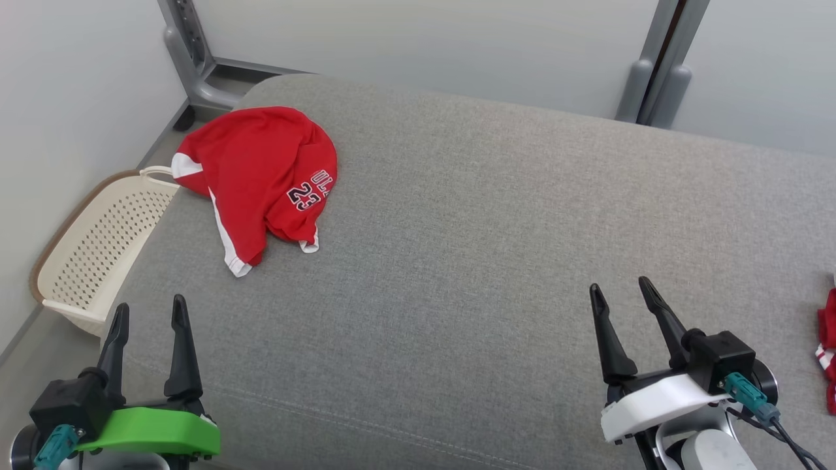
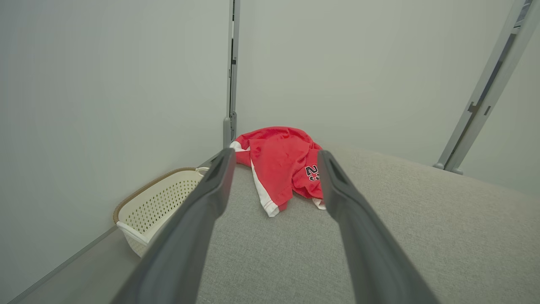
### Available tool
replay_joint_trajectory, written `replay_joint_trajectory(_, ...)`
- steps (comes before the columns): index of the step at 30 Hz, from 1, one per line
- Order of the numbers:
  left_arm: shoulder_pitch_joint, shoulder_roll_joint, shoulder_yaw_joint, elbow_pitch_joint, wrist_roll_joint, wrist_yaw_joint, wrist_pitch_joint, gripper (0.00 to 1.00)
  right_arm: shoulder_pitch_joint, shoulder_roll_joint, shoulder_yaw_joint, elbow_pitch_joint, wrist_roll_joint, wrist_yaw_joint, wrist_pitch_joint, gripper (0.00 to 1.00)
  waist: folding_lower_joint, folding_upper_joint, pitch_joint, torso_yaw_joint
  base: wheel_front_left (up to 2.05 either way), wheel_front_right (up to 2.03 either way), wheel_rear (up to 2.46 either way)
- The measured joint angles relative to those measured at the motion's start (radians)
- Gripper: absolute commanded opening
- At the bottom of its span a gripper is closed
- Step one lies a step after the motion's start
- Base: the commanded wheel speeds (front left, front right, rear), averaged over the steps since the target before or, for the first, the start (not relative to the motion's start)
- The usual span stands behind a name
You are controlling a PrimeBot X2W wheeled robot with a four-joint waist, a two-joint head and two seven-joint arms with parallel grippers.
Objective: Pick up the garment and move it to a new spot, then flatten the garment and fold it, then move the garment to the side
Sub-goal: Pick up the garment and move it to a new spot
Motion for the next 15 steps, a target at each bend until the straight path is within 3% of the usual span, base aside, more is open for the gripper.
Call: replay_joint_trajectory(15, 0.010, -0.058, 0.048, 0.012, 0.061, -0.058, 0.000, 1.00, 0.013, 0.001, -0.003, 0.005, 0.015, 0.000, -0.007, 1.00, 0.0000, 0.0000, -0.034, 0.022, 0.00, 0.00, 0.00)
